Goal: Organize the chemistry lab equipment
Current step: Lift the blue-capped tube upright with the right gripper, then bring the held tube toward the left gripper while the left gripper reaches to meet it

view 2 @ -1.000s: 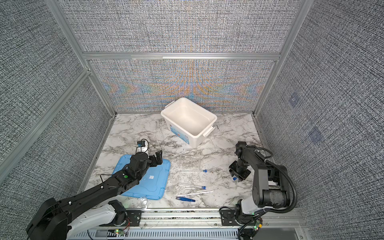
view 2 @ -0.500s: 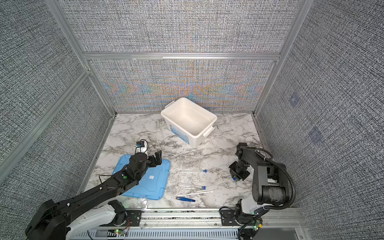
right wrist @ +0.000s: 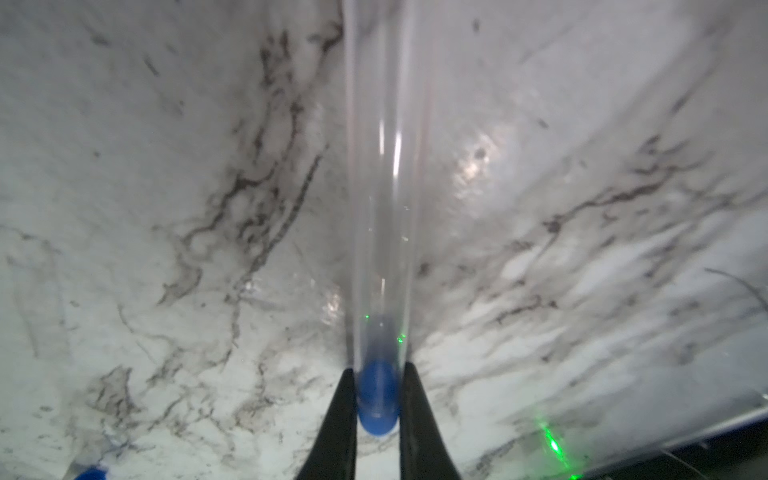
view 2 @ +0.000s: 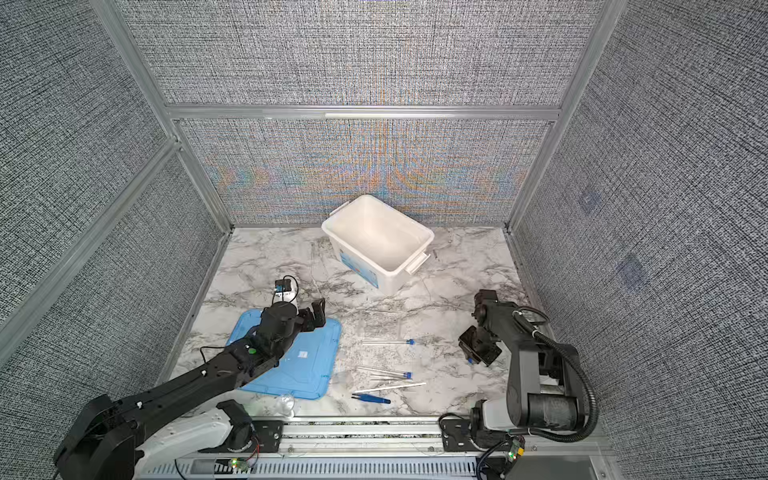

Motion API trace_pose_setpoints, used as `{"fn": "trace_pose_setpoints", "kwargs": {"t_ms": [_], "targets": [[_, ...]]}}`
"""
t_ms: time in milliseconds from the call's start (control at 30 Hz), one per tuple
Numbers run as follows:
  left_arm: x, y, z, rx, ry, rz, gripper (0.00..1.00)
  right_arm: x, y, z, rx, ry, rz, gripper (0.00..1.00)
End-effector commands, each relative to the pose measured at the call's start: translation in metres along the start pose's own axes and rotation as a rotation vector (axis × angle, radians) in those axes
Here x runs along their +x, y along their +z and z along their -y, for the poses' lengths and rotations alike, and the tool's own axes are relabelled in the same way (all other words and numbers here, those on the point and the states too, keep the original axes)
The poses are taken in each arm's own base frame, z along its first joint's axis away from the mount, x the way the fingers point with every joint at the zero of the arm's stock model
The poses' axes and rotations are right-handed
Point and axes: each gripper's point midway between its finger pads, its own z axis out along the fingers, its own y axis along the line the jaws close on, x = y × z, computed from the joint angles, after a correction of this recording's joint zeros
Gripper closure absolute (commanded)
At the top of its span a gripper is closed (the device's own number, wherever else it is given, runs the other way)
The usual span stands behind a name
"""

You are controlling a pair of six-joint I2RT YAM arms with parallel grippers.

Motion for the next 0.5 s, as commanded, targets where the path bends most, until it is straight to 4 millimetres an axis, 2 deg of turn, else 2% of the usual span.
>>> {"fn": "trace_pose_setpoints", "kwargs": {"t_ms": [0,67,167,233,400,467], "targets": [[-0.008,0.000,0.009,0.030,0.018,0.006,0.01,0.012,-0.009,0.001,0.001,-0.041,-0.024,0.85],[-0.012,0.000,0.018,0.068,0.020,0.005,0.01,0.019,-0.016,-0.003,-0.004,-0.089,-0.017,0.85],[-0.013,-0.003,0.043,0.191,0.034,-0.030,0.01,0.028,-0.029,-0.012,0.000,-0.173,0.015,0.85],[-0.010,-0.007,0.060,0.278,0.030,-0.073,0.01,0.039,-0.036,-0.024,-0.024,-0.244,0.027,0.84],[-0.003,-0.015,0.078,0.363,-0.045,-0.170,0.01,0.058,-0.059,-0.049,-0.050,-0.397,0.094,0.84],[0.002,-0.019,0.093,0.433,-0.082,-0.233,0.01,0.065,-0.066,-0.060,-0.078,-0.427,0.116,0.84]]}}
